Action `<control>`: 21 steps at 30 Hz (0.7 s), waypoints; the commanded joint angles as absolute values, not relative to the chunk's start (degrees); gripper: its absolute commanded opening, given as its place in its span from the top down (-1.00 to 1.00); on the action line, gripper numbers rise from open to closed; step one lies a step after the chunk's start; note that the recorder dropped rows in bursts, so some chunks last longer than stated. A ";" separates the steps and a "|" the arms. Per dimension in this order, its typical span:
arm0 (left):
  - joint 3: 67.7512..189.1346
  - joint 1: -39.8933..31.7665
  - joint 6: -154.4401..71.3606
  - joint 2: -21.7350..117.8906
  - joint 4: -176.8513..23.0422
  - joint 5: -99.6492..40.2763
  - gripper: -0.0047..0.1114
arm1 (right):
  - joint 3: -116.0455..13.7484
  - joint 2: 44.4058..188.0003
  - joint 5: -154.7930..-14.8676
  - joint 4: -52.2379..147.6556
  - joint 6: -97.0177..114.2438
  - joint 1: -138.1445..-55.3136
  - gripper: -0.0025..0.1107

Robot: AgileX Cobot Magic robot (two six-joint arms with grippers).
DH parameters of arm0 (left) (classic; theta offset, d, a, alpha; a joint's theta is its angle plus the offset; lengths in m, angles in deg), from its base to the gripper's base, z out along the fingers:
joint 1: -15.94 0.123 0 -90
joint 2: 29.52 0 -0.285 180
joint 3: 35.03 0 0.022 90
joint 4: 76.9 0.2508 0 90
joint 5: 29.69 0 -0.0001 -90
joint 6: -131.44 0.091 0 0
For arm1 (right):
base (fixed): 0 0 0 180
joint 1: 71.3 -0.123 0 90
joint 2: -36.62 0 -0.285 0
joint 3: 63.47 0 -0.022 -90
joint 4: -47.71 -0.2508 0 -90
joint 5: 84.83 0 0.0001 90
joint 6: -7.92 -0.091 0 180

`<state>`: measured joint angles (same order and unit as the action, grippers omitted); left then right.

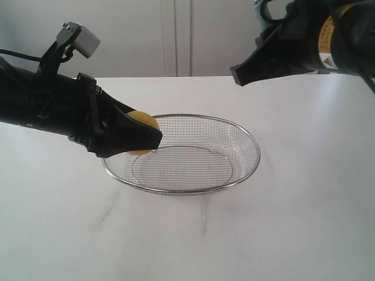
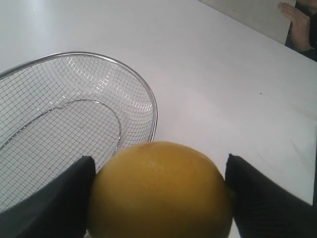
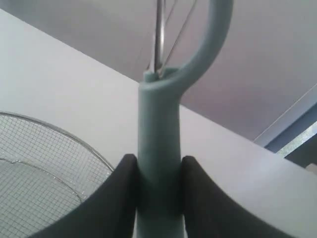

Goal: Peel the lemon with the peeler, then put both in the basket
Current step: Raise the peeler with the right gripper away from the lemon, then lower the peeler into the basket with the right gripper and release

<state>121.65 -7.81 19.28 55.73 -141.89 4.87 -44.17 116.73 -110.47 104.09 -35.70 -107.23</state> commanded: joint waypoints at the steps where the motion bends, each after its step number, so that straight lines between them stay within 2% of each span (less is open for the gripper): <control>1: 121.47 -7.51 18.93 51.33 -140.26 3.79 0.92 | -46.24 123.39 -102.90 91.11 -30.57 -102.04 0.96; 4: 121.47 -7.51 15.48 47.10 -133.87 0.90 0.92 | -46.66 127.59 -98.92 78.11 -20.45 -99.69 0.96; 8: 121.47 -7.51 7.66 40.81 -124.58 -2.70 0.92 | -48.96 133.35 -101.59 53.10 6.97 -98.18 0.96; 12: 121.47 -7.51 5.38 39.91 -122.87 -1.69 0.92 | -55.14 139.06 -111.70 34.95 26.47 -96.89 0.96; 15: 121.47 -7.51 5.19 39.91 -122.87 -1.19 0.92 | -58.57 143.08 -117.39 28.83 33.87 -96.32 0.96; 21: 121.47 -7.51 5.19 39.91 -122.98 -0.13 0.92 | -61.04 148.57 -118.15 28.95 33.41 -96.32 0.96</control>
